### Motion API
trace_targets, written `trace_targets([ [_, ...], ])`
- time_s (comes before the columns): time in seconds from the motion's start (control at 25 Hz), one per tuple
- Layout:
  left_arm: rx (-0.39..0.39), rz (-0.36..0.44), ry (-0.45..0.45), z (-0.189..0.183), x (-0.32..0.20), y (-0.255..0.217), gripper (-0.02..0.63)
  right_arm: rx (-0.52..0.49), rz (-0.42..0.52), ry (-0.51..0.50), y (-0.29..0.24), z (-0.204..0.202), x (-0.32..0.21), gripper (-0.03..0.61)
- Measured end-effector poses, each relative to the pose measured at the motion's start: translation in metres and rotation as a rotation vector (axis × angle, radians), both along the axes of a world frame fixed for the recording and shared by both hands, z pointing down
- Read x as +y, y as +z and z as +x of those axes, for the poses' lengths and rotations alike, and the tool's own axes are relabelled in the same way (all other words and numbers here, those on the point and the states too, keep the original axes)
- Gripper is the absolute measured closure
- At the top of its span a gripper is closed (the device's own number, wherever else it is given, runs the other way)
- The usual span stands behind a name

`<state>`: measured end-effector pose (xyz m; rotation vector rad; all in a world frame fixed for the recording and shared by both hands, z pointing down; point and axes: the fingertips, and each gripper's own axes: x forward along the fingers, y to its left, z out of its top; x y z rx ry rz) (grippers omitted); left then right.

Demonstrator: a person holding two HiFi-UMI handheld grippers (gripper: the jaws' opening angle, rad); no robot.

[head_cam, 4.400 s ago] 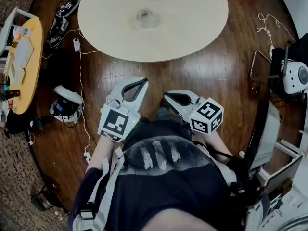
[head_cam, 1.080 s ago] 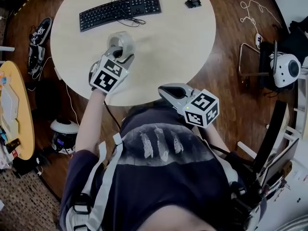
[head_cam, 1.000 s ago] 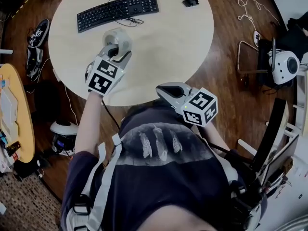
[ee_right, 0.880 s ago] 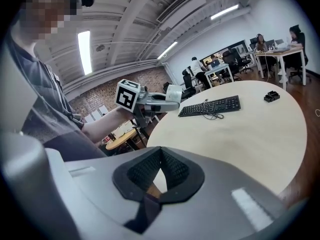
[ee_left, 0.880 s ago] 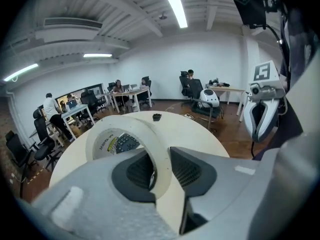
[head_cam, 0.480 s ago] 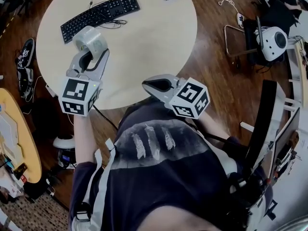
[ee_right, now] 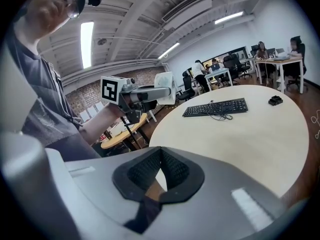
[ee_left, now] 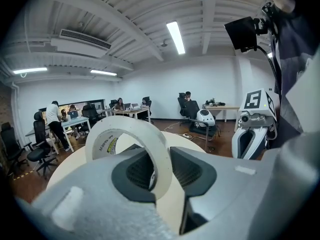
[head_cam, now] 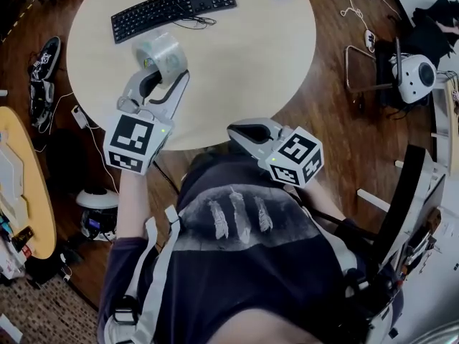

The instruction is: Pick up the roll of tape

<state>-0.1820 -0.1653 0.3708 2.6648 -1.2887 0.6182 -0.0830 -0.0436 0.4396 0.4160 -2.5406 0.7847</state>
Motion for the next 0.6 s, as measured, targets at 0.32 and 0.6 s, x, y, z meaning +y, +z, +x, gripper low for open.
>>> trace_targets([
  [0.32, -0.016, 0.032, 0.016, 0.015, 0.006, -0.015, 0.52, -0.001, 0.035, -0.009, -0.009, 0.009, 0.003, 0.572],
  [0.6, -0.051, 0.017, -0.019, 0.046, 0.017, -0.021, 0.52, -0.032, 0.051, -0.032, -0.016, 0.042, 0.006, 0.572],
])
